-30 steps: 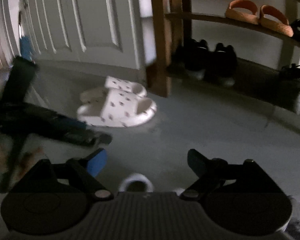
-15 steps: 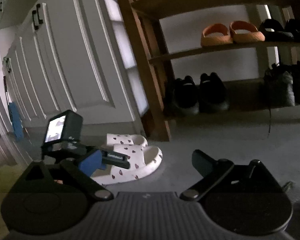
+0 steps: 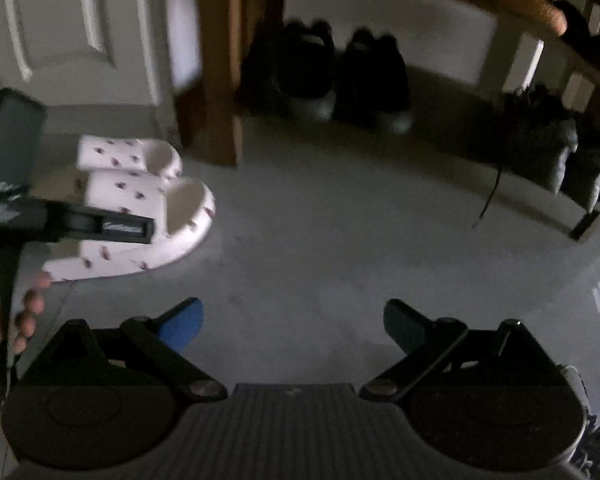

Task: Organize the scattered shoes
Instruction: 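Move the left gripper to the heart-print slides and grasp one by its strap, then carry the heart-print slide with the left gripper and set it down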

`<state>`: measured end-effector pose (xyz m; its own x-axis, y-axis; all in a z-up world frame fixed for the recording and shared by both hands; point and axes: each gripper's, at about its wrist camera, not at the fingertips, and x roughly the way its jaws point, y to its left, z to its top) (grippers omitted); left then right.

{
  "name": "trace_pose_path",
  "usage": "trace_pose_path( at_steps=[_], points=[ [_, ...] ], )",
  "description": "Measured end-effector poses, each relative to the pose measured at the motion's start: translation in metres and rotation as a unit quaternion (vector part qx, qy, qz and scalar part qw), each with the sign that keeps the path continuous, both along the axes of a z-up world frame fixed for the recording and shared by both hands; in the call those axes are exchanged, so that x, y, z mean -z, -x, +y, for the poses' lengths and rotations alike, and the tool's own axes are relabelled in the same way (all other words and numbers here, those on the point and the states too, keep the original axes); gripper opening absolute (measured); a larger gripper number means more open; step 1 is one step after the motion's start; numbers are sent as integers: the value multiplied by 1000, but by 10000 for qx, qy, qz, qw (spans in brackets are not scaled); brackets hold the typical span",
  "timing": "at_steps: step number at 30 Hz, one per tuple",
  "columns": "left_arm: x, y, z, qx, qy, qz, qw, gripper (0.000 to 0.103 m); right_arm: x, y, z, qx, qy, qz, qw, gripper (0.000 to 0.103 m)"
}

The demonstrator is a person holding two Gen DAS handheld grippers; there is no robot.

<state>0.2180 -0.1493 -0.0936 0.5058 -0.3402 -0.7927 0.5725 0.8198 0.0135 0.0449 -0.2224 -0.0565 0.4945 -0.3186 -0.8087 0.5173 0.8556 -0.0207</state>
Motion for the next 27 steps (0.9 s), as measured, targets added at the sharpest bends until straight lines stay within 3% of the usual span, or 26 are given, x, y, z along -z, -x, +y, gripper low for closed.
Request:
trace_pose_path(
  at_steps=[6, 10, 12, 14, 16, 23, 27],
  points=[
    [5, 0, -3, -6, -24, -69, 10000, 69, 6, -28, -25, -12, 417, 98, 9991, 98],
    [6, -2, -2, 47, 136, -22, 9999, 66, 6, -31, -32, -34, 385, 16, 9993, 98],
    [7, -4, -1, 64, 279, 35, 9996, 59, 5, -29, -31, -66, 434, -72, 9990, 98],
    [5, -4, 4, 136, 572, 104, 9982, 36, 6, -27, -30, -108, 402, -95, 9991, 98],
    [4, -3, 6, 195, 791, 215, 9964, 26, 7, -24, -28, -146, 354, -90, 9992, 98],
    [-7, 22, 3, 585, 722, -164, 9955, 15, 9, -10, -36, -61, 279, -120, 9995, 98],
    [-21, 39, 16, 591, 764, -234, 9950, 16, 6, 1, -38, -142, 436, -166, 9988, 98]
  ],
)
